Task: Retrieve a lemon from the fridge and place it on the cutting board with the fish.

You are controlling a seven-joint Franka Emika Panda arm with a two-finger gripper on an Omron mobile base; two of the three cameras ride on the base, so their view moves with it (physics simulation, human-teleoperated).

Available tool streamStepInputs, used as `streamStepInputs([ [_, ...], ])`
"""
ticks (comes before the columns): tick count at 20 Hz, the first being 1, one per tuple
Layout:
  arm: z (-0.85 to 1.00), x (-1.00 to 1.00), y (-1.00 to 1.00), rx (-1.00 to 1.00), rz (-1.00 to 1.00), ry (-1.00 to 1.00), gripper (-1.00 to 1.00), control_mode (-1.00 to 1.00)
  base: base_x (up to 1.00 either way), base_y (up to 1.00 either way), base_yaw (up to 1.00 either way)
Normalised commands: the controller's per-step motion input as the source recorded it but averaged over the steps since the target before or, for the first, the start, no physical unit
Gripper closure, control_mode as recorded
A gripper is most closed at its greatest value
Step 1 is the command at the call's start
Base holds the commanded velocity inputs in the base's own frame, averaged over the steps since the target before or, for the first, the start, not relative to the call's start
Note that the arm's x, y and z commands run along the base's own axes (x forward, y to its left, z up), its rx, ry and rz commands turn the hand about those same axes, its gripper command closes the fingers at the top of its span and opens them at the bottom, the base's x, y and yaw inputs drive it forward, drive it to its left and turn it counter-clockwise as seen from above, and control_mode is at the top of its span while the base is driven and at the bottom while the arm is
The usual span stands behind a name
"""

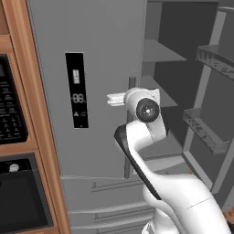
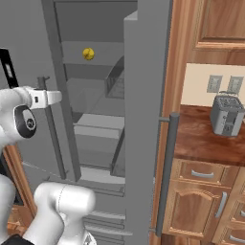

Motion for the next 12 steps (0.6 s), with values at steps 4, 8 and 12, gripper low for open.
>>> streamStepInputs([
  [4, 0.0, -0.66, 0.36, 0.0, -0.1, -0.07, 1.0, -1.0, 0.0, 0.0, 0.0],
  [8, 0.01, -0.7, 0.39, 0.0, -0.11, -0.08, 1.0, -1.0, 0.0, 0.0, 0.0],
  [12, 0.14, -0.72, 0.41, 0.0, -0.14, -0.01, 1.0, -1.0, 0.0, 0.0, 0.0],
])
